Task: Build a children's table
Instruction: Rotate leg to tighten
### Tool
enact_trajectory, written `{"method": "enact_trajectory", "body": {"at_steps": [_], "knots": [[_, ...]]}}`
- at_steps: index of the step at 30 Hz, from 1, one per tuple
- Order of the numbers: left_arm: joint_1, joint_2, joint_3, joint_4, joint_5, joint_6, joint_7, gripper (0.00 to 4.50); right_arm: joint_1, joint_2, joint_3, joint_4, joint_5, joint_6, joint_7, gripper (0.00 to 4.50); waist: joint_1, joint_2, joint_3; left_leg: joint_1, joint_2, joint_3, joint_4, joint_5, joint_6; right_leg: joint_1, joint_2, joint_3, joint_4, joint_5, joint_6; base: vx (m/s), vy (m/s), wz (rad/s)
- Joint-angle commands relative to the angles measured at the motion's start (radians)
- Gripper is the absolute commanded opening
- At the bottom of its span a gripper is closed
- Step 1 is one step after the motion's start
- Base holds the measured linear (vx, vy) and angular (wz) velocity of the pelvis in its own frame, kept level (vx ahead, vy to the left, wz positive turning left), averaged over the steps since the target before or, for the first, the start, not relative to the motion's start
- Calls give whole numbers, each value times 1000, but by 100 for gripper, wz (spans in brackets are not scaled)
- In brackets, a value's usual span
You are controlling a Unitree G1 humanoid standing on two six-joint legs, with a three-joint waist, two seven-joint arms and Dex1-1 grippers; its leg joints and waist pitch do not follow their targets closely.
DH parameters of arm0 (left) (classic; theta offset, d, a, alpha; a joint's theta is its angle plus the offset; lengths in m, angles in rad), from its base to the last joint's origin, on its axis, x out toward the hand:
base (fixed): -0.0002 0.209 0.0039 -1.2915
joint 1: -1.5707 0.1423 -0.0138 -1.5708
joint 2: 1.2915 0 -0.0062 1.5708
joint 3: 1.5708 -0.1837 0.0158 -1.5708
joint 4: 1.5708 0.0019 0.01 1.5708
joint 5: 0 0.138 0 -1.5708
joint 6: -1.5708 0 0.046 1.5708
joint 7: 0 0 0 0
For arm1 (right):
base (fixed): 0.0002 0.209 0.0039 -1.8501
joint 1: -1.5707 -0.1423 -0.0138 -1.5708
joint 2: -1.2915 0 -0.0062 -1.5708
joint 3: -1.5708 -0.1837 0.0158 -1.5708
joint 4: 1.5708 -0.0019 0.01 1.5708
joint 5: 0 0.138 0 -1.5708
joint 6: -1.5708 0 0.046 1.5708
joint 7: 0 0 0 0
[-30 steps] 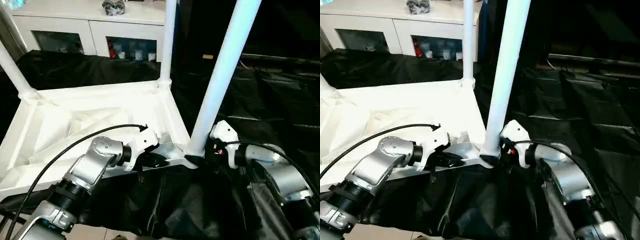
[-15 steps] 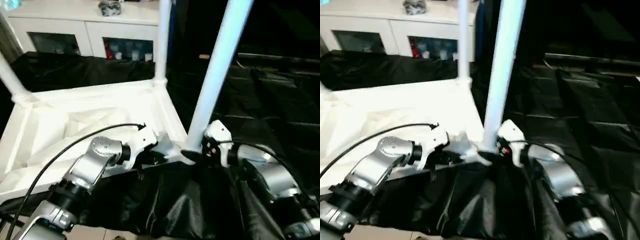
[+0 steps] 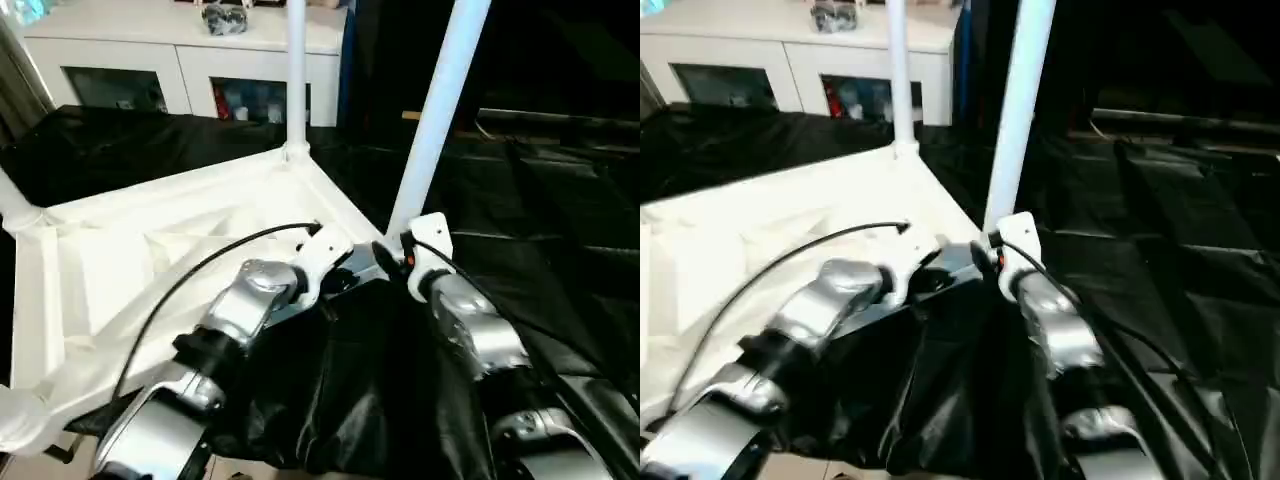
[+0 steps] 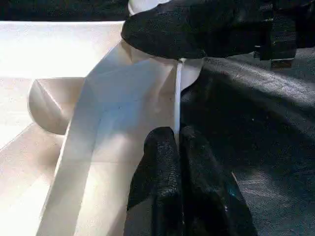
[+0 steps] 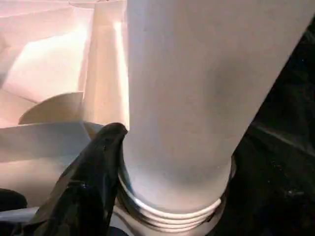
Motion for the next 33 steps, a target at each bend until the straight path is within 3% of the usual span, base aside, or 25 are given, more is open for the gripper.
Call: {"method": "enact_trajectory", "body": {"at_steps": [1, 8, 13, 19, 20, 27, 28, 31, 32, 33], "knots": [[-4, -32, -3, 18, -1, -43, 25, 0, 15, 61, 97, -14, 3, -10, 96, 332, 1, -9, -57, 7, 36, -21, -75, -200, 26, 36, -54, 44, -89, -180, -199, 0, 0, 0], [39, 39, -17, -6, -3, -104, -96, 0, 34, -55, 67, -69, 18, -15, 213, 396, 1, -11, -56, 6, 38, -20, -75, -201, 39, 38, -56, 43, -93, -206, -198, 0, 0, 0], [81, 113, 4, -66, -42, -146, -221, 0, 77, -191, 80, -145, 53, -58, 445, 396, 8, -10, -55, 3, 41, -19, -72, -188, 65, 42, -58, 42, -89, -182, -206, 0, 0, 0], [121, 178, 0, -146, -89, -149, -363, 0, 99, -274, 90, -187, 87, -100, 620, 396, 2, -7, -53, 4, 45, -20, -75, -200, 66, 37, -56, 42, -89, -206, -225, 0, 0, 0], [122, 180, -1, -148, -89, -150, -367, 0, 99, -276, 90, -187, 88, -101, 624, 396, 2, -1, -54, 5, 46, -20, -76, -204, 65, 36, -56, 42, -89, -199, -229, 0, 0, 0], [170, 277, -18, -227, -99, -159, -512, 0, 104, -366, 145, -225, 98, -102, 830, 396, 6, 3, -58, 4, 47, -19, -72, -164, 90, 40, -54, 40, -76, -96, -262, 0, 0, 0], [171, 282, -18, -230, -96, -158, -516, 0, 104, -371, 150, -225, 93, -106, 839, 368, 7, 3, -57, 6, 47, -18, -72, -166, 90, 39, -52, 40, -77, -97, -264, 0, 0, 0], [172, 303, -20, -237, -92, -165, -540, 0, 95, -374, 164, -213, 85, -117, 859, 361, 8, 4, -58, 7, 47, -18, -73, -168, 81, 39, -53, 40, -74, -85, -271, 0, 0, 0], [172, 303, -19, -237, -92, -165, -540, 0, 95, -374, 165, -213, 85, -117, 860, 326, 8, 3, -58, 7, 47, -18, -73, -165, 81, 39, -54, 40, -74, -81, -272, 0, 0, 0], [172, 305, -19, -237, -92, -165, -542, 0, 94, -374, 167, -212, 85, -119, 864, 326, 9, 3, -59, 7, 47, -18, -72, -162, 81, 40, -54, 40, -73, -77, -272, 0, 0, 0]]}}
